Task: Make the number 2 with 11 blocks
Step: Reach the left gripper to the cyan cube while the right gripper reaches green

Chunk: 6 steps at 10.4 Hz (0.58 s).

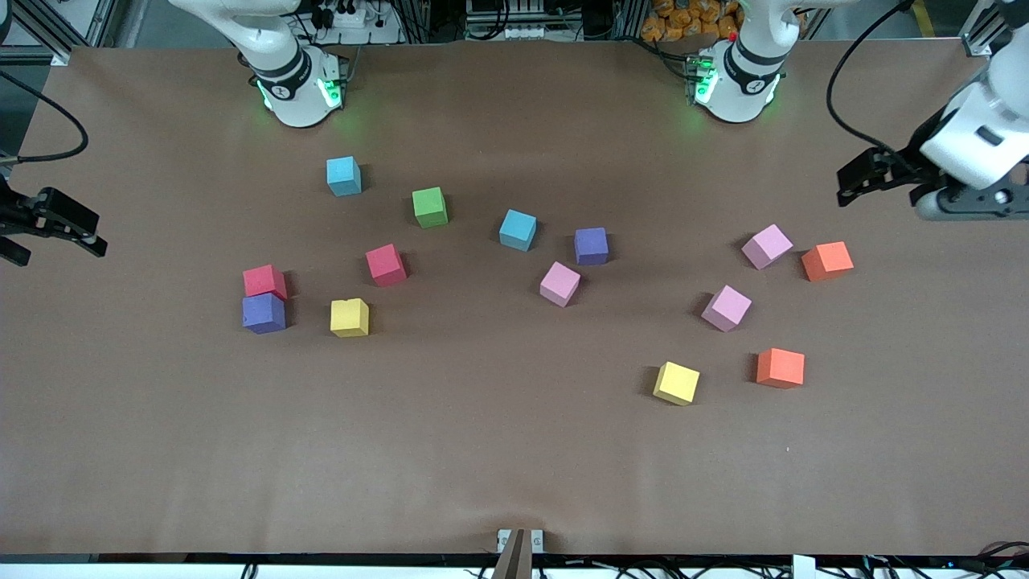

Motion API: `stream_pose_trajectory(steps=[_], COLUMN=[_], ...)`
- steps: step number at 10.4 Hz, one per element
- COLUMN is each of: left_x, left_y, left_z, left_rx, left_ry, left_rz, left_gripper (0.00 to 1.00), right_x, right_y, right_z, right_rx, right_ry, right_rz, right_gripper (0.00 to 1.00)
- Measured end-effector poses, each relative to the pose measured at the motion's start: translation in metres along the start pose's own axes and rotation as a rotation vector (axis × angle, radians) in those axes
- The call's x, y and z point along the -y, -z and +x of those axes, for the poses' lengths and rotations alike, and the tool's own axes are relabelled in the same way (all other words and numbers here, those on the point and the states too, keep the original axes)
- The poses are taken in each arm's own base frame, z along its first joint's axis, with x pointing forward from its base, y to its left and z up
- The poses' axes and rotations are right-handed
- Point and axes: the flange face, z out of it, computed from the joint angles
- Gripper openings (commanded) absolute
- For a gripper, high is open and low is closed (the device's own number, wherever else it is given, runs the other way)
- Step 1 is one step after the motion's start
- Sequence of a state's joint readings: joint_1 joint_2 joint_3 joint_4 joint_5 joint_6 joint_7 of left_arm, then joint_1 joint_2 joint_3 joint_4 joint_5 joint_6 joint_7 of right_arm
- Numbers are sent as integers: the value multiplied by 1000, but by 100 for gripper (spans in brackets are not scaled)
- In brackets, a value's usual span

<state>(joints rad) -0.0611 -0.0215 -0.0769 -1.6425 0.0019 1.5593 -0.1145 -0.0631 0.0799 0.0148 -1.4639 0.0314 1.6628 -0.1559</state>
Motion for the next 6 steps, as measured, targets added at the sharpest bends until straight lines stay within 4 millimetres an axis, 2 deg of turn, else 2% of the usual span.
stream_pose_trajectory(steps=[1,2,4,5,6], left_x=[-6,-21,-70,-88,-98], left_y=[-10,-18,-46,-63,-78], left_z=[3,4,-2,-6,-9], left_rx=[19,37,89,119,145], left_ry=[-13,-40,-123,-147,-156], left_rz=[2,5,15,-2,-32], left_gripper=[100,100,100,100,100], right_x=[-1,-1,0,-1,-1], right_y=[-1,-2,-3,-3,-3], right_z=[0,0,-2,-2,-2], right_rx=[3,9,23,26,27], right_ry=[-2,-2,-1,-2,-3], right_rz=[0,1,3,4,4], right_gripper=[100,100,100,100,100])
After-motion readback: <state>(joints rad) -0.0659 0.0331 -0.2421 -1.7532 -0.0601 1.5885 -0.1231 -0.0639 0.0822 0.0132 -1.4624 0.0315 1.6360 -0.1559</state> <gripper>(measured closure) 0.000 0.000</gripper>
